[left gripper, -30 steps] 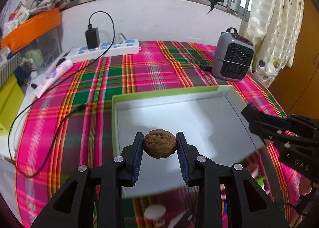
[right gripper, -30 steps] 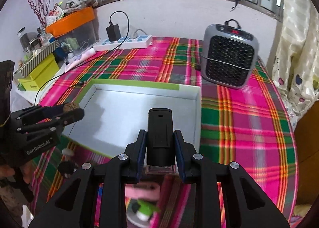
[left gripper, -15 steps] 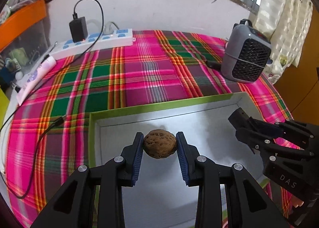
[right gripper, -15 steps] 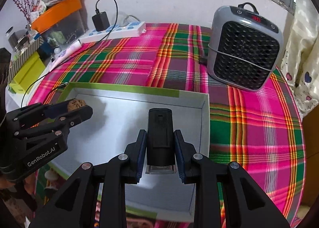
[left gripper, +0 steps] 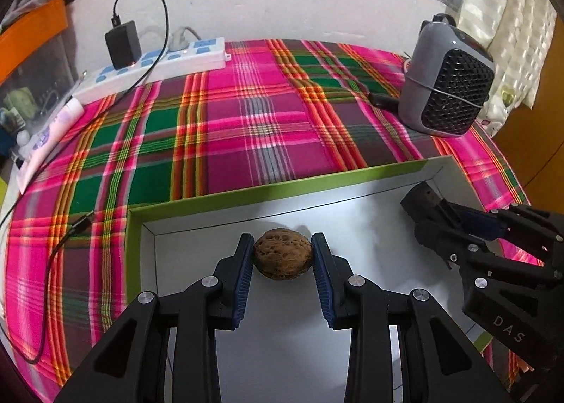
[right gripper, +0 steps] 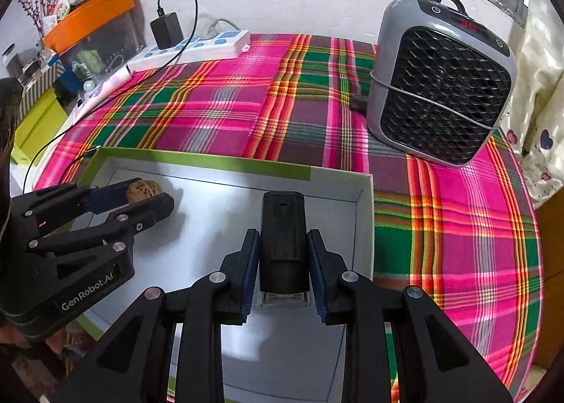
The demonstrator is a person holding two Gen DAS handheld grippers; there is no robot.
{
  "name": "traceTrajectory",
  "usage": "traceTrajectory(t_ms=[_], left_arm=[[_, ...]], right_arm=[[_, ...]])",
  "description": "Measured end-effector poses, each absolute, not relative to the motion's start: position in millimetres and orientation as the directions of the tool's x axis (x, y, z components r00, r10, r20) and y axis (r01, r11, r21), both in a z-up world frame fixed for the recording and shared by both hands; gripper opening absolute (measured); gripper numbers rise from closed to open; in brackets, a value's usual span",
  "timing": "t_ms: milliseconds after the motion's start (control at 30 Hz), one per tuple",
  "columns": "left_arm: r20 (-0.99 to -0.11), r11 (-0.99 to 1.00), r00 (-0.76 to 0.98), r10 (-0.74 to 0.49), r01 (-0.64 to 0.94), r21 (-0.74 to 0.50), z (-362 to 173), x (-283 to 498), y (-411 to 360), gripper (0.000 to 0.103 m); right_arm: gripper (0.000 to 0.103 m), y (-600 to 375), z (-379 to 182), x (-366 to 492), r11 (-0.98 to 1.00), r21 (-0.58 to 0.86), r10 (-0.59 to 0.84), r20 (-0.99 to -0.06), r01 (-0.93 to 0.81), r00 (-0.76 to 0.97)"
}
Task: Organize objects
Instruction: 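Carry the walnut with the left tool over the white tray while the right tool carries the flashlight, then open the left tool to set the walnut in the tray while the right tool releases the flashlight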
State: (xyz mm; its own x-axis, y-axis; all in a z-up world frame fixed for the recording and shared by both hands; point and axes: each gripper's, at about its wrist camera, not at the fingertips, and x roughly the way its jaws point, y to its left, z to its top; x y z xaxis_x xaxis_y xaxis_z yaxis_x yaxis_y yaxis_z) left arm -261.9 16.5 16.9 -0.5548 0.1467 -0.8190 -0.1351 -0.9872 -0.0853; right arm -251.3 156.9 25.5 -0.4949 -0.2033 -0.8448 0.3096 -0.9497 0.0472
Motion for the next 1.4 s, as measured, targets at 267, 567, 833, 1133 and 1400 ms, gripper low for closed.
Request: traceTrajectory(t_ms=[267, 567, 833, 1133, 1400], left_arm=[[-0.818, -0.987, -0.556, 0.146, -0.138, -0.083, 17, -264, 18, 0.031], [-0.819, -0.986, -0.555, 0.149, -0.141, -0.085, 17, -264, 18, 0.035], [-0.82, -0.986, -0.551, 0.154, -0.143, -0.089, 17, -264, 19, 0.042], [-0.819, -0.987, -0.554, 0.151, -0.135, -0.09, 20, -258, 17, 0.045], [-0.799, -0.989, -0.585, 0.138, -0.122, -0.082, 31, -244, 14, 0.046]], right_arm=[[0.029, 160, 21, -254, -0.95, 0.055, -0.208, -0.845, 0.306, -0.494], [0.029, 159, 21, -255, -0.952, 0.051, -0.203, -0.844, 0.303, -0.496], [0.029, 160, 22, -255, -0.953, 0.052, -0.204, -0.839, 0.299, -0.505], [0.04, 161, 25, -250, -0.952, 0.054, -0.21, -0.831, 0.302, -0.516], [0.04, 161, 31, -239, -0.956, 0.06, -0.211, -0.821, 0.288, -0.53]])
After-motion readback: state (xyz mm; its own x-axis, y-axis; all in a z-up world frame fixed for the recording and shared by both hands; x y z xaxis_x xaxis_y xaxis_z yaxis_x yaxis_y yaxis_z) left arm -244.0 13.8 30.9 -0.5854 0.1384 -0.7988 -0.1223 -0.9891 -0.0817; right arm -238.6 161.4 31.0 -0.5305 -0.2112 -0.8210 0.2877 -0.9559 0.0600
